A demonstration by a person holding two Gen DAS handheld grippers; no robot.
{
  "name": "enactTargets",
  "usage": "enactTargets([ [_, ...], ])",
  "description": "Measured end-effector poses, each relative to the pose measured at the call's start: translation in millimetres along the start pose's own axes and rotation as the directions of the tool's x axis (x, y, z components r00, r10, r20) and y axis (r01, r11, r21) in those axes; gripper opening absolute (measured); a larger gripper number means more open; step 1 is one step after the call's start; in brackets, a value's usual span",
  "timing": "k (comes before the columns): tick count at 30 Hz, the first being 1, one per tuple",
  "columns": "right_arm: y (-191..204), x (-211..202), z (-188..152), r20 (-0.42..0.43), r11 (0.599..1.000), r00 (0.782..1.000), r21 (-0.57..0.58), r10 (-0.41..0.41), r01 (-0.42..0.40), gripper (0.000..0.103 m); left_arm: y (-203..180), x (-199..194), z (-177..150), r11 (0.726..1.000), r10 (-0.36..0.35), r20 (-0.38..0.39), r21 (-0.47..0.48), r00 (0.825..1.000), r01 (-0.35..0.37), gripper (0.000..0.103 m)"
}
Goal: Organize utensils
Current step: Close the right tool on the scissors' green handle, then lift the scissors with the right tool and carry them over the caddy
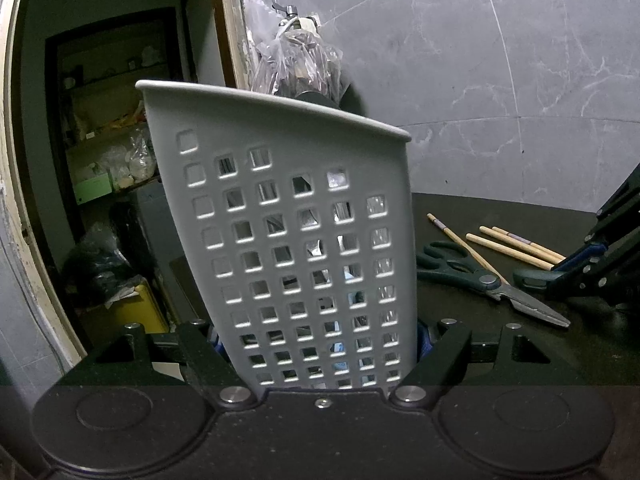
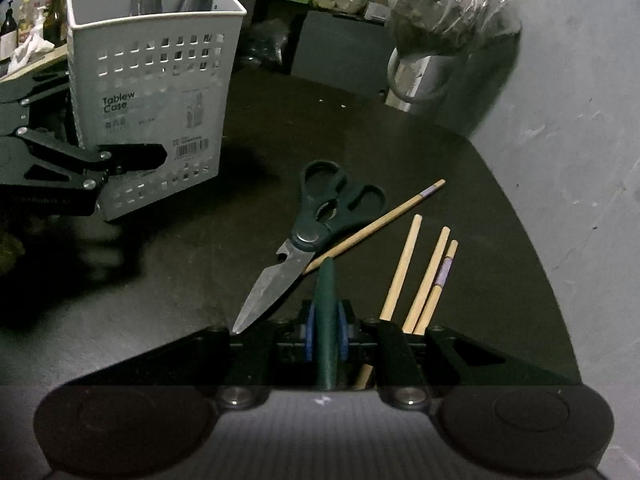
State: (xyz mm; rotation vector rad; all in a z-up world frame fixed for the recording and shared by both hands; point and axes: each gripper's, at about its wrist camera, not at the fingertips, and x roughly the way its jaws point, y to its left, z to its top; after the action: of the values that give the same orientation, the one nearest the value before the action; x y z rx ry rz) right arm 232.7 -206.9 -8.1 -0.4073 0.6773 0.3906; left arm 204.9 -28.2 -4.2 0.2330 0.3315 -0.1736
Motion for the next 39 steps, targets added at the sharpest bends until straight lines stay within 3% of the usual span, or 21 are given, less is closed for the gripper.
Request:
enactTargets([
  [10, -22, 1, -1, -0.004, 0.983, 0.997, 0.163, 0.083, -0.081, 0.013, 0, 0, 0, 1.000, 0.000, -0.001, 0.000, 1.000, 0.000, 0.079],
  [20, -35, -36, 1, 0.198, 0.953, 0.972, 0.249, 0.124, -0.173, 0.013, -1, 1, 0, 1.000, 0.000, -0.001, -0.001, 1.000, 0.000, 0.079],
  [26, -40, -67, 3, 0.339, 0.939, 0.931, 0.256, 0.136, -0.230, 0.013, 0, 1, 0, 1.000, 0.000, -0.001, -0.001, 1.000, 0.000, 0.079],
  [34, -39, -102, 12, 0.466, 0.938, 0.874, 0.223, 0.139, -0.267, 0.013, -1, 0, 0, 1.000, 0.000, -0.002, -0.001, 1.000, 0.000, 0.079],
  [37, -38, -118, 23, 0.548, 0.943, 0.828, 0.197, 0.122, -0.269, 0.013, 0, 1, 0, 1.000, 0.000, -0.002, -0.001, 1.000, 0.000, 0.079],
  [39, -38, -132, 31, 0.619, 0.946, 0.780, 0.189, 0.095, -0.265, 0.013, 0, 1, 0, 1.000, 0.000, -0.002, 0.000, 1.000, 0.000, 0.079],
])
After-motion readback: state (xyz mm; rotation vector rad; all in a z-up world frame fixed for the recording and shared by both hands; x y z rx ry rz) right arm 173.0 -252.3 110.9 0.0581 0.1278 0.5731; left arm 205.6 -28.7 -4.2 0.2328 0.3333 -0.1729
